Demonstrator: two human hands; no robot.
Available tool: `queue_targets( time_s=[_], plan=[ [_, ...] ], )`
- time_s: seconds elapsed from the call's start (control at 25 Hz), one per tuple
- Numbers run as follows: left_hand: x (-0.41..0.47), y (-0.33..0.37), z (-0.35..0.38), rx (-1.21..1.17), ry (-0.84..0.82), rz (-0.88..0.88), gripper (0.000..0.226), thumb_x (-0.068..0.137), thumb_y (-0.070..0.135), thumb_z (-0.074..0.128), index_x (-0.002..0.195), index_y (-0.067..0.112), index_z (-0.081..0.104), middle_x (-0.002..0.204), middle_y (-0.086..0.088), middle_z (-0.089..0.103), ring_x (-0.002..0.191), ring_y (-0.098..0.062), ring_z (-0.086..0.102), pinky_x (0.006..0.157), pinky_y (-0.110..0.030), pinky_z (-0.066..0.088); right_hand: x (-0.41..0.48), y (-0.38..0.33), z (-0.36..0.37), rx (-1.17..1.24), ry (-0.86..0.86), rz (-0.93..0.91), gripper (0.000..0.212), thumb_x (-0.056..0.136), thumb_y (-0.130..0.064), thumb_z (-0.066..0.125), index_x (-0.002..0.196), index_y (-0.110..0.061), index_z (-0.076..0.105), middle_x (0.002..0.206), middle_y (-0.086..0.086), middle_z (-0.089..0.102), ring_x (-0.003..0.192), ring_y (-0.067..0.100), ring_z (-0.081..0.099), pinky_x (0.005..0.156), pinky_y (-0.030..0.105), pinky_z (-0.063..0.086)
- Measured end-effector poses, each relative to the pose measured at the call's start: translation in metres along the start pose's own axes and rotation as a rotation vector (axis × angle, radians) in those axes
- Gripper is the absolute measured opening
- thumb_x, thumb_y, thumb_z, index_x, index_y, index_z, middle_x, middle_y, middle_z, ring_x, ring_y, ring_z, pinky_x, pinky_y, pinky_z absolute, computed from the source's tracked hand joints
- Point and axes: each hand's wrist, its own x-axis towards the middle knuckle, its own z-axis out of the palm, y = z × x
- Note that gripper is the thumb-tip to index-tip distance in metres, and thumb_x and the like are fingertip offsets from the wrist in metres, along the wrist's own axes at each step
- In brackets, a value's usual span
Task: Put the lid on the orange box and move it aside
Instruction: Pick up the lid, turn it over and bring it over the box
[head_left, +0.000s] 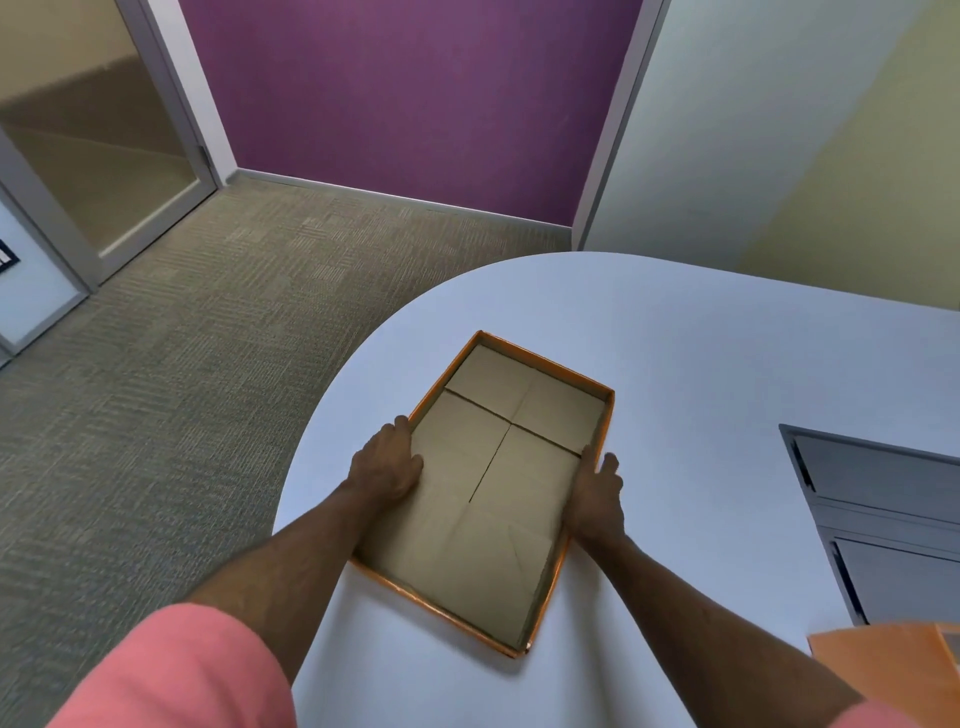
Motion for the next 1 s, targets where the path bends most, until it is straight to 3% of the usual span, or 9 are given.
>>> queue_targets(
  time_s=[0.12,0.28,0.4,0.48,0.56,0.76,0.92,1.0],
  plan=[
    [-0.006,0.007,0.006,-0.046,0.033,-0.047,0.030,0.095,0.020,0.047,0.123,0.008,0.045,0.120,-0.015,0.056,0.107,-0.029,0.058,0.089,-0.041,0.050,-0.006,0.008,0.001,0.050,0.002,0.201,0.064,0.088,0.005,0.050,0.145,0.000,0.021,0.140,0.024,0.039,0.123,0.040,0.050,0.096,0.047,0.049],
    [-0.014,0.013,0.014,-0.287,0.086,-0.223,0.034,0.093,0.001,0.047,0.125,0.004,0.059,0.124,-0.018,0.061,0.113,-0.033,0.060,0.096,-0.041,0.052,-0.007,0.023,-0.010,0.198,-0.011,0.324,0.031,0.086,0.008,0.048,0.116,0.002,0.049,0.119,0.021,0.056,0.104,0.034,0.060,0.086,0.039,0.051],
    [-0.023,0.023,0.011,-0.497,0.118,-0.295,0.031,0.088,-0.003,0.056,0.117,0.000,0.064,0.118,-0.021,0.064,0.106,-0.034,0.063,0.092,-0.038,0.055,-0.009,0.033,-0.030,0.286,0.045,0.255,0.027,0.085,0.011,0.045,0.109,0.004,0.053,0.113,0.022,0.059,0.093,0.031,0.059,0.086,0.042,0.054],
    [-0.032,0.039,0.002,-0.580,0.147,-0.323,0.022,0.083,-0.003,0.060,0.105,-0.003,0.066,0.108,-0.021,0.066,0.088,-0.029,0.064,0.075,-0.033,0.055,-0.012,0.038,-0.048,0.347,0.066,0.200,0.030,0.086,0.011,0.045,0.114,0.004,0.054,0.114,0.023,0.060,0.099,0.035,0.062,0.088,0.044,0.056],
    [-0.042,0.059,-0.009,-0.642,0.180,-0.335,0.017,0.081,0.000,0.062,0.098,-0.003,0.066,0.103,-0.020,0.066,0.078,-0.025,0.061,0.067,-0.029,0.051,-0.015,0.044,-0.071,0.386,0.081,0.144,0.036,0.089,0.008,0.047,0.124,0.003,0.052,0.118,0.023,0.060,0.105,0.036,0.062,0.087,0.042,0.055],
    [-0.074,0.118,-0.039,-0.723,0.288,-0.277,0.015,0.079,0.010,0.069,0.091,0.003,0.065,0.096,-0.010,0.061,0.100,-0.031,0.062,0.078,-0.034,0.052,-0.026,0.070,-0.144,0.495,0.137,0.067,0.034,0.090,0.004,0.053,0.123,0.003,0.056,0.119,0.021,0.064,0.105,0.034,0.063,0.089,0.040,0.054],
    [-0.105,0.175,-0.053,-0.799,0.227,-0.234,0.034,0.082,0.016,0.070,0.113,0.005,0.062,0.117,-0.015,0.061,0.105,-0.030,0.061,0.082,-0.036,0.054,-0.036,0.108,-0.211,0.574,0.138,0.022,0.032,0.090,0.002,0.054,0.121,-0.001,0.061,0.115,0.019,0.068,0.099,0.031,0.066,0.088,0.042,0.058],
    [-0.126,0.210,-0.054,-0.797,0.187,-0.180,0.032,0.087,0.014,0.064,0.117,0.003,0.064,0.119,-0.016,0.064,0.098,-0.026,0.061,0.073,-0.032,0.053,-0.043,0.136,-0.244,0.581,0.130,0.006,0.032,0.091,0.001,0.057,0.122,-0.001,0.061,0.116,0.018,0.068,0.100,0.031,0.067,0.087,0.040,0.058]
  ],
)
